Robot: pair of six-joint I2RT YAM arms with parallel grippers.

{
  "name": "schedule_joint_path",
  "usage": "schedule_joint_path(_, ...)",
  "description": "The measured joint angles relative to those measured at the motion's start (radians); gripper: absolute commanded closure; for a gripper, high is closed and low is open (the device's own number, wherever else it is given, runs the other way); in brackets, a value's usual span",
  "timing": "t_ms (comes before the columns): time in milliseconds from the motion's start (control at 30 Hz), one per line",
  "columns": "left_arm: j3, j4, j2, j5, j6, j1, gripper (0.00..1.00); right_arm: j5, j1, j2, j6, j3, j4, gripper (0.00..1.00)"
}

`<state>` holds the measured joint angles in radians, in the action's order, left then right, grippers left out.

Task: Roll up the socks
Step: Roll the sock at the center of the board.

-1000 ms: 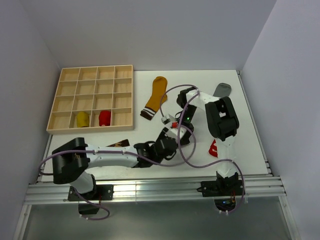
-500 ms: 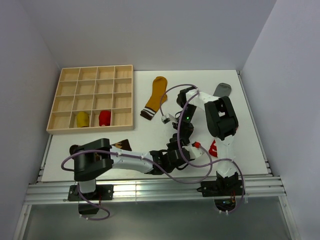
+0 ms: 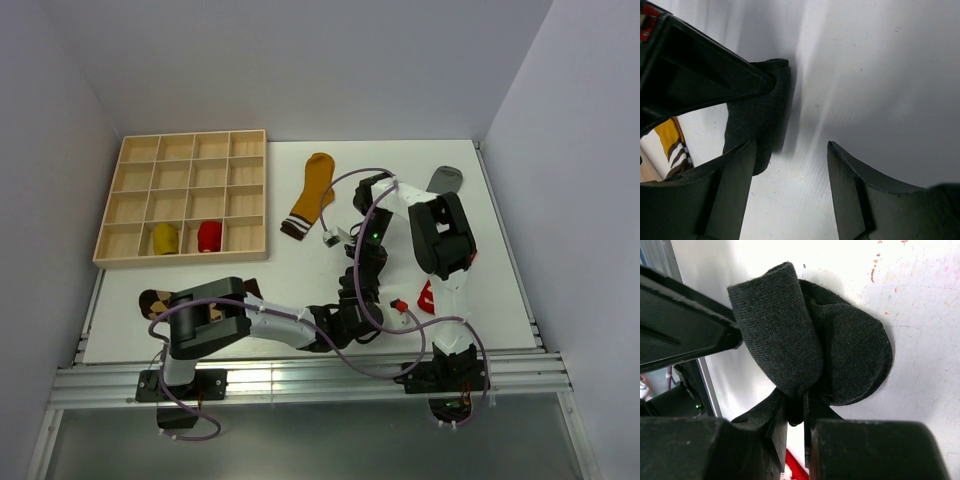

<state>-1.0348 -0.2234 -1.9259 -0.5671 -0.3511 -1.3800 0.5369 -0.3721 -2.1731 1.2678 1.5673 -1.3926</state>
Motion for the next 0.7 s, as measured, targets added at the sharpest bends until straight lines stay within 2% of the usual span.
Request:
schedule_joint_path(433, -0.032, 0.003, -0.034, 0.066, -0.055, 0.058, 0.38, -0.009, 0.006, -0.012, -0.014, 0.017, -0.009, 0.98)
schedule_joint_path(700, -0.061, 0.011, -0.050, 0.120, -0.054, 0.098, 0.43, -0.021, 0.012, -0.012, -0.014, 0.019, -0.010, 0.98)
